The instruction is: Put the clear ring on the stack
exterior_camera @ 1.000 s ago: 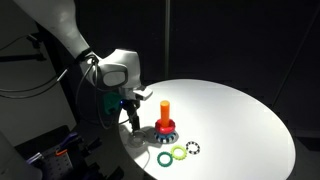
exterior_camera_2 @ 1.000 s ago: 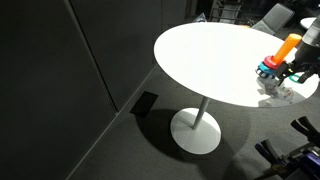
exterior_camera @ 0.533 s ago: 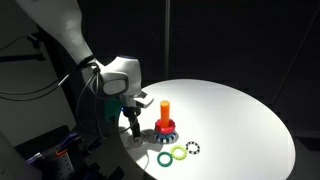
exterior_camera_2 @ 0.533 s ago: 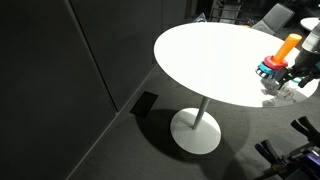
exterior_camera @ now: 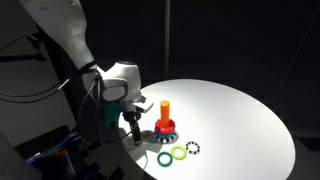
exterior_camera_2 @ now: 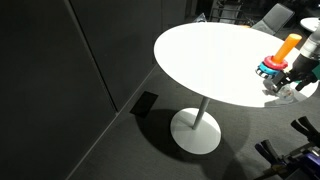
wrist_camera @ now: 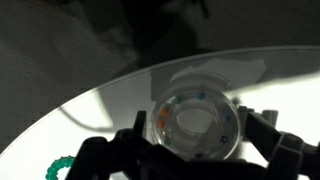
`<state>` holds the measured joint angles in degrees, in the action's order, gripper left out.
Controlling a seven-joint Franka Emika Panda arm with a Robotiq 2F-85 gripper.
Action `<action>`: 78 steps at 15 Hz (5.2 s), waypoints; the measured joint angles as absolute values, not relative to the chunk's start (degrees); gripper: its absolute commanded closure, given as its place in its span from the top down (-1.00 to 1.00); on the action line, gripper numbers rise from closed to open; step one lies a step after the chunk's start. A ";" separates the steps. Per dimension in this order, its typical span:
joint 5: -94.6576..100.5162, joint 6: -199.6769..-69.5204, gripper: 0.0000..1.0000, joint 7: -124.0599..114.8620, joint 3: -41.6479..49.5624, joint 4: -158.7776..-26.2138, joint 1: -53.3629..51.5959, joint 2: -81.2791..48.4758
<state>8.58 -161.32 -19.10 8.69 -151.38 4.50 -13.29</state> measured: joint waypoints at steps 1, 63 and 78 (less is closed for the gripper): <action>8.57 -161.96 1.00 -19.10 8.79 -151.45 4.29 -13.60; 5.72 -132.30 0.39 -19.63 9.89 -131.68 6.53 0.92; 7.00 -132.12 1.00 -22.45 10.52 -128.26 7.00 -5.49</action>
